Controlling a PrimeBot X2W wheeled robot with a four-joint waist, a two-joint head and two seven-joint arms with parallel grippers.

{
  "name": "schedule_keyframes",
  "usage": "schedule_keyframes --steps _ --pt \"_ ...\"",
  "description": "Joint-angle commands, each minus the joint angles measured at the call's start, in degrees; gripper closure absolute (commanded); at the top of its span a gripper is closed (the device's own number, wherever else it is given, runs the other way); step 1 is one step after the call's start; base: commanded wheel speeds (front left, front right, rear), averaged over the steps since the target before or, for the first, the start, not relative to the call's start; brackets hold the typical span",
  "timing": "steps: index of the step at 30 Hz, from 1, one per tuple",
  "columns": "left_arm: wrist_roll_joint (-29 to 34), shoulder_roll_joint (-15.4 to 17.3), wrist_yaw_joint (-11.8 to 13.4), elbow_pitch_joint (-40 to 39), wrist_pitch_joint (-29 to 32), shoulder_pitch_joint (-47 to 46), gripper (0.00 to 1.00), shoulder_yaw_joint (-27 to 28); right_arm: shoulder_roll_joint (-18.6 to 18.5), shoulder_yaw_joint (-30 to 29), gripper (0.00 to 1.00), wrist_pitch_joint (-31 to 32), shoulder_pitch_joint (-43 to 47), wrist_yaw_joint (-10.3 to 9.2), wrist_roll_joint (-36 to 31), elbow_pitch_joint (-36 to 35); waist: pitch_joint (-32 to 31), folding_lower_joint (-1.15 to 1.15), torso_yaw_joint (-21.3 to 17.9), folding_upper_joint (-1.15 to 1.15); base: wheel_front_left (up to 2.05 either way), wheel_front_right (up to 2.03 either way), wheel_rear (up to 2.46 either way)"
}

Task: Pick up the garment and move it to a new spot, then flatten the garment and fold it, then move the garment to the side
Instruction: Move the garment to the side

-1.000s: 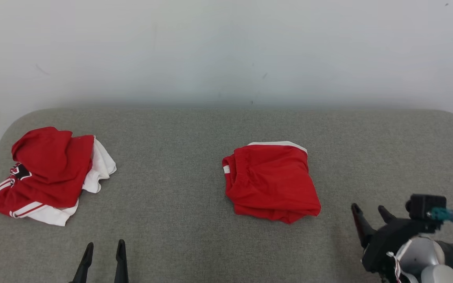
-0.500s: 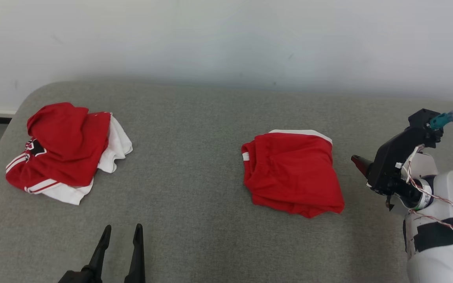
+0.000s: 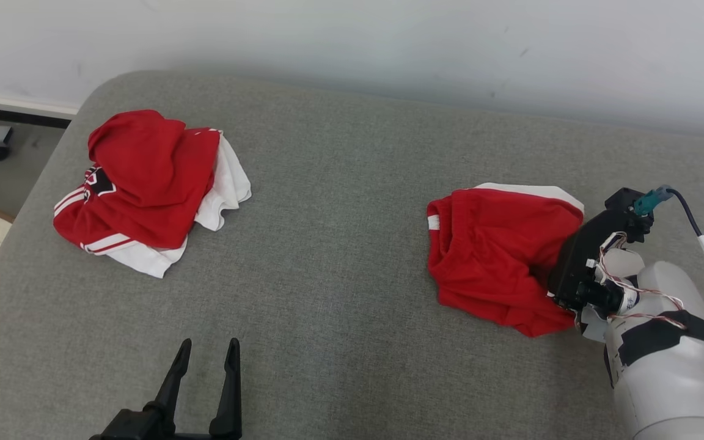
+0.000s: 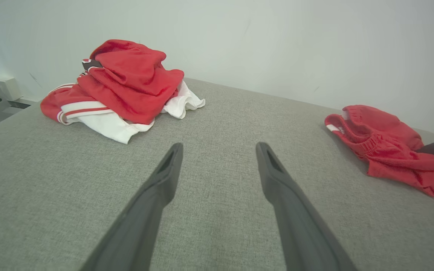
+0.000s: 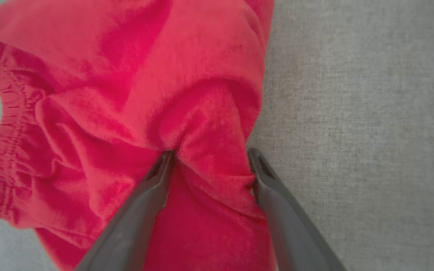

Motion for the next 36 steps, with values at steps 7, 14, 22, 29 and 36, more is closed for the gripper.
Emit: schedule_keyframes --steps 7,14,22,29,36 --pt "-0.41 -0.07 0.03 0.53 -0.18 -0.79 0.00 -0.16 0.20 -2.01 1.00 -4.34 -2.54 -0.11 -4.62 8.44 0.72 -0.01 0.23 0.00 0.00 0.00 0.00" --pt "-0.28 -0.06 0.18 0.37 -0.18 -0.09 0.00 0.30 -0.35 -3.65 1.00 -7.37 -2.10 -0.17 -11.17 7.44 -0.20 -0.01 -2.78 0.00 0.00 0.00 0.00" --pt "-0.21 -0.07 0.23 -0.30 -0.18 0.05 0.00 1.04 -0.46 -0.99 1.00 -5.32 1.28 -0.12 -15.94 -1.28 0.17 -0.01 -8.65 0.00 0.00 0.00 0.00" --pt "0.75 -0.05 0.01 -0.89 -0.18 -2.23 0.00 1.11 -9.74 4.47 1.00 -1.46 6.15 -0.12 -17.18 -9.46 3.22 -0.01 -11.86 0.00 0.00 0.00 0.00" --pt "1.77 0.60 -0.32 -0.95 -0.18 -4.43 0.00 0.96 -17.95 6.79 1.00 -4.80 7.84 -0.12 -17.44 -14.55 7.98 -0.01 -11.83 0.00 0.00 0.00 0.00"
